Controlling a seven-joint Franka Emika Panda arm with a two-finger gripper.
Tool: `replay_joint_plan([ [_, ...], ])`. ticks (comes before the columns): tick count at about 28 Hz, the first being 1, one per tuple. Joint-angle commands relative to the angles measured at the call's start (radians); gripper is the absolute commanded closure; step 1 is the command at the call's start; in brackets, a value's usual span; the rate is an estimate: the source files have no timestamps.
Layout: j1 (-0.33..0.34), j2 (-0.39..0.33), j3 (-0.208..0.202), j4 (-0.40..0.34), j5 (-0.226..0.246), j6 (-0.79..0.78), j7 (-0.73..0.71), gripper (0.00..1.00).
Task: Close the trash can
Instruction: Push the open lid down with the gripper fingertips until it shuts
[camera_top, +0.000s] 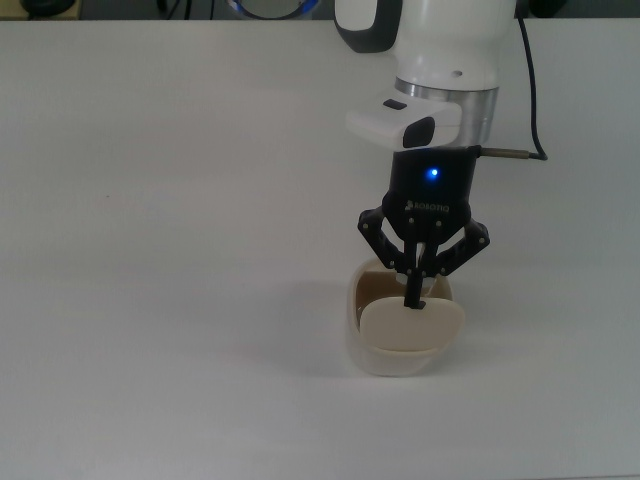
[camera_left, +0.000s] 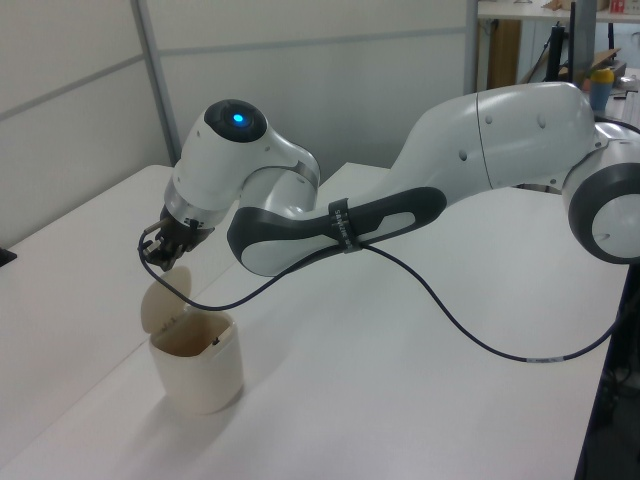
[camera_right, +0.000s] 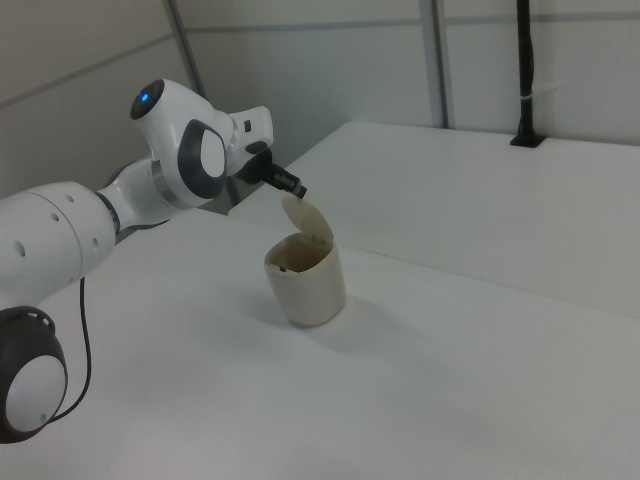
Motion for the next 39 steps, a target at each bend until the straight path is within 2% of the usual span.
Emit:
replay_joint_plan([
  [1,0.013,0.021,-0.013,0.014,-0.033,0.011,0.026,1.0],
  [23,0.013,0.021,0.004,-0.032,-0.013,-0.067,-0.083,1.0],
  [30,0.01,0.018,0.003,-0.047,0.058,-0.082,-0.16,1.0],
  [35,-0.001,0.01,0.003,-0.067,0.061,-0.114,-0.175,1.0],
  [39,-0.016,0.011,-0.002,-0.081,0.081,-0.134,-0.204,1.0],
])
